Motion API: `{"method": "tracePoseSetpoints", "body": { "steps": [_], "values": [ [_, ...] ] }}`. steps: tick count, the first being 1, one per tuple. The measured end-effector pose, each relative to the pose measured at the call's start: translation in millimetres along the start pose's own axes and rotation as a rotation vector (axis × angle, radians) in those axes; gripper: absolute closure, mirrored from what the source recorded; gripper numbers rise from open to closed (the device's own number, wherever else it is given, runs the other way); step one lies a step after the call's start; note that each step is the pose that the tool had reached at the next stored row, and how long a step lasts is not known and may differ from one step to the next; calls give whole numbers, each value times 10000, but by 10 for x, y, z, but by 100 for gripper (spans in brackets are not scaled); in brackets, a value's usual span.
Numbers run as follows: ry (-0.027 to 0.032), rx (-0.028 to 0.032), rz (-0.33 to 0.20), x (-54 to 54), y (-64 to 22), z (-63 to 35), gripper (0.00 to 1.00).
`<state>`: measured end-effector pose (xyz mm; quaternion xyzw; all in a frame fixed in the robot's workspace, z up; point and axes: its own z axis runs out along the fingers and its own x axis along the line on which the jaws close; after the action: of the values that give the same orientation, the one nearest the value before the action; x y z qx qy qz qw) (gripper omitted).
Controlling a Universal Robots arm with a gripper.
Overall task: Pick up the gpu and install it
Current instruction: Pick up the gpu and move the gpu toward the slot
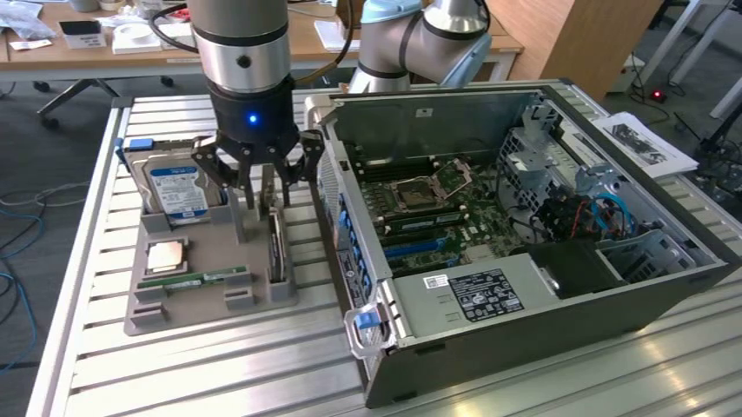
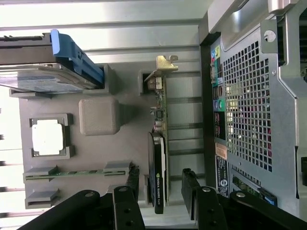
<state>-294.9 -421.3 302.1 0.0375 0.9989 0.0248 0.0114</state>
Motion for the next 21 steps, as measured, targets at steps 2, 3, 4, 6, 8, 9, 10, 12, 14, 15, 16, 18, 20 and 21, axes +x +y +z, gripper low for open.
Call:
{"method": "tracePoseSetpoints", "body": {
  "steps": [2,3,4,6,8,9,10,12,14,15,16,18,20,21],
  "values": [
    [-1,-2,-1,0,0,17,51],
    [0,-1,0,0,-1,32,51],
    [0,-1,-1,0,-2,51,51],
    [-1,-1,-1,0,-4,87,51],
    [-1,-1,-1,1,-6,123,51],
    [-1,-1,-1,2,-7,141,51],
    [-1,-2,0,2,-8,159,51],
    [0,-1,-1,3,-10,197,51],
    [-1,-1,0,3,-11,230,51],
    [0,0,0,3,-12,246,51],
    [0,0,0,4,-13,261,51],
    [0,-1,-1,4,-14,290,51],
    [-1,-1,-1,4,-16,314,51],
    [-1,-1,0,5,-16,326,51]
  ]
}}
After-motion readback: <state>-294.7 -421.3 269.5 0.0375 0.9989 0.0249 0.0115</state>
